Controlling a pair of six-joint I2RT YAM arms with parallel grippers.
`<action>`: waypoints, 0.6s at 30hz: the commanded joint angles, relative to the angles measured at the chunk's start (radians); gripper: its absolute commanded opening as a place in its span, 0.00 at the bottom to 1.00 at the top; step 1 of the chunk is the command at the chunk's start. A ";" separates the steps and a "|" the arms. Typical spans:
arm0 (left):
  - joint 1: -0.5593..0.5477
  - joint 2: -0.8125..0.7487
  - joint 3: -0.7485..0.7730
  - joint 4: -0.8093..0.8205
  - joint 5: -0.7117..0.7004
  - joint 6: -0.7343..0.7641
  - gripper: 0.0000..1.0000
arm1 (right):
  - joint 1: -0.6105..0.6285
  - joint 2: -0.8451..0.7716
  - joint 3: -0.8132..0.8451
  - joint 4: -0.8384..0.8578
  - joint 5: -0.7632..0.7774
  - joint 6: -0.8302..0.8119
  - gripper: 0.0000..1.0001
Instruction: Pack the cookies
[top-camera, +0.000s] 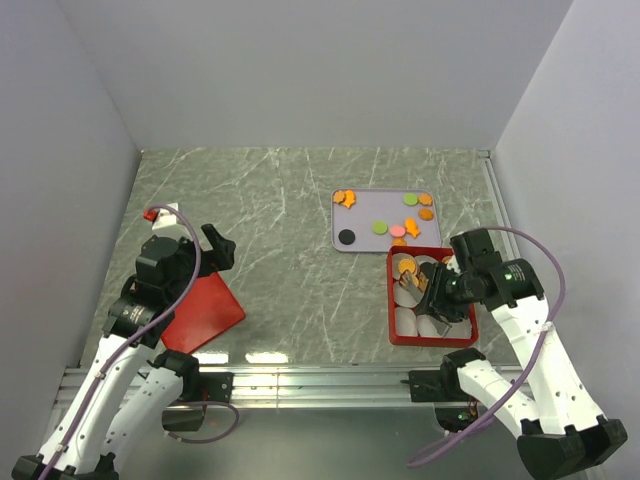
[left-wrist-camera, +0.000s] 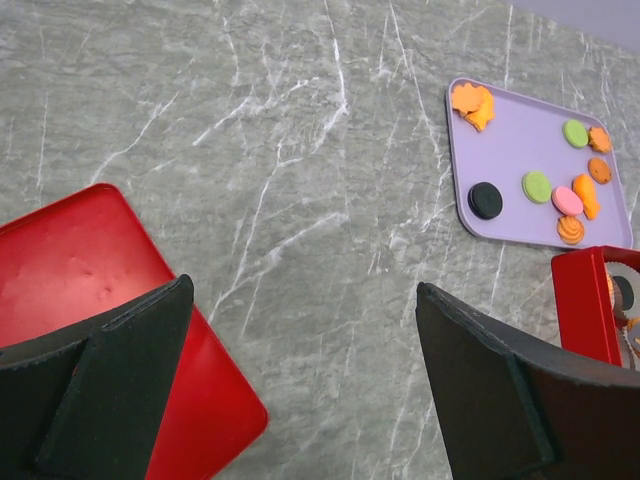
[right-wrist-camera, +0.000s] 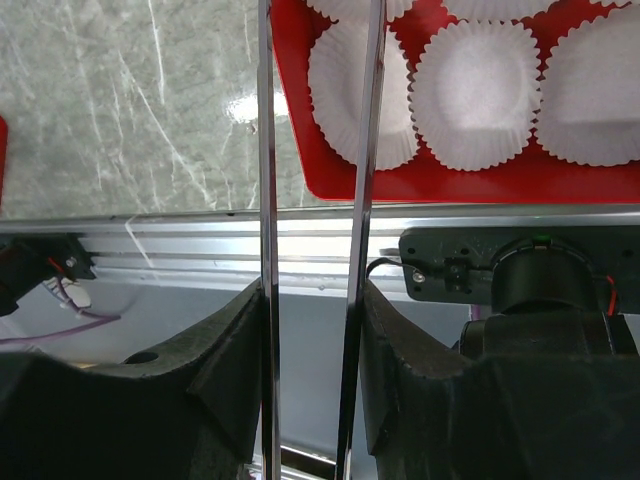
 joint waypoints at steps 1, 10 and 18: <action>-0.002 0.001 0.015 0.022 0.019 0.024 0.99 | -0.005 -0.020 -0.002 0.002 0.024 0.010 0.37; -0.004 0.003 0.017 0.019 0.015 0.024 0.99 | -0.005 -0.020 -0.032 0.025 0.017 0.006 0.49; -0.004 -0.005 0.018 0.019 0.010 0.022 0.99 | -0.005 -0.015 -0.054 0.073 -0.012 0.013 0.51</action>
